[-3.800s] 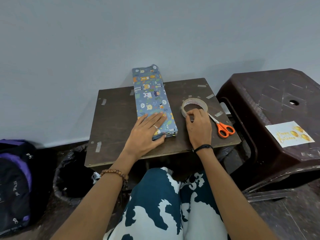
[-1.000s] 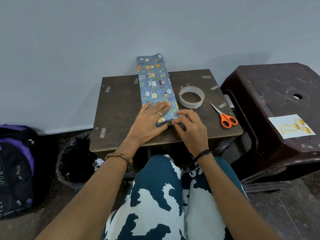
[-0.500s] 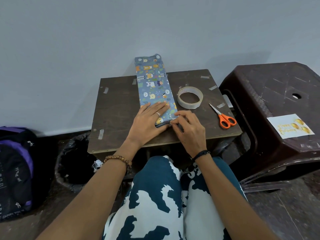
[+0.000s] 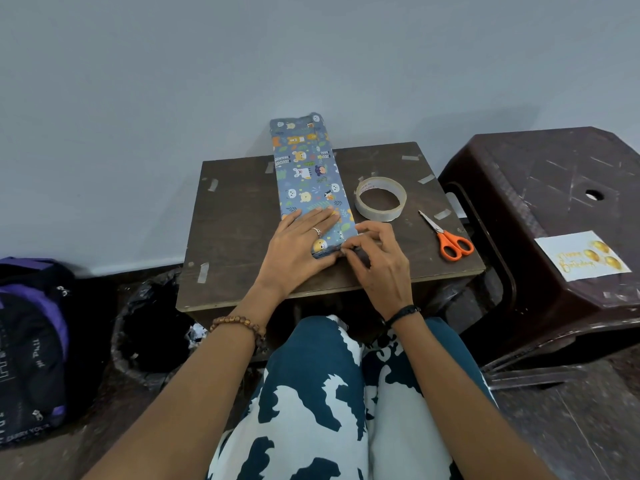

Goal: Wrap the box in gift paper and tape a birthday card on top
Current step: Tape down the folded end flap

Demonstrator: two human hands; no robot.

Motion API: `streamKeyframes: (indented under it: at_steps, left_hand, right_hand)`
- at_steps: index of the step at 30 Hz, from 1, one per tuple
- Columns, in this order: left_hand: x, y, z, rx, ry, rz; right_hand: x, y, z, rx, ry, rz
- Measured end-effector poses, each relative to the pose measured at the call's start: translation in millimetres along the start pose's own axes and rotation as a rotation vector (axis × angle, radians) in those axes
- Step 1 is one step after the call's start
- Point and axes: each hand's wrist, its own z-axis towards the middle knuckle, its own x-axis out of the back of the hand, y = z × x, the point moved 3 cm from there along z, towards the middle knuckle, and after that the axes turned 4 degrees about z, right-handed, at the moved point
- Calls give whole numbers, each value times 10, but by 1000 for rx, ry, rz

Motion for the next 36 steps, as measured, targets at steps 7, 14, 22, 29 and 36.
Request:
streamKeyframes:
  at_steps: [7,14,22,29,36]
  left_hand:
    - [5,2,-6,-2,-2,-8]
    - [-3,1,-6,-11,23,5]
    - [-3,-7,2,4,32,7]
    - [-15,-17,1,17,-3,15]
    - [-18,-20,-30,-18,7,-4]
  right_hand:
    - [-7,9,-11,-22,-19,2]
    - [19,63,11,-161,22,152]
    - [1,114,45,-216,14,318]
    - [9,82,87,-251,38,346]
    - [64,269,231,-225,173,6]
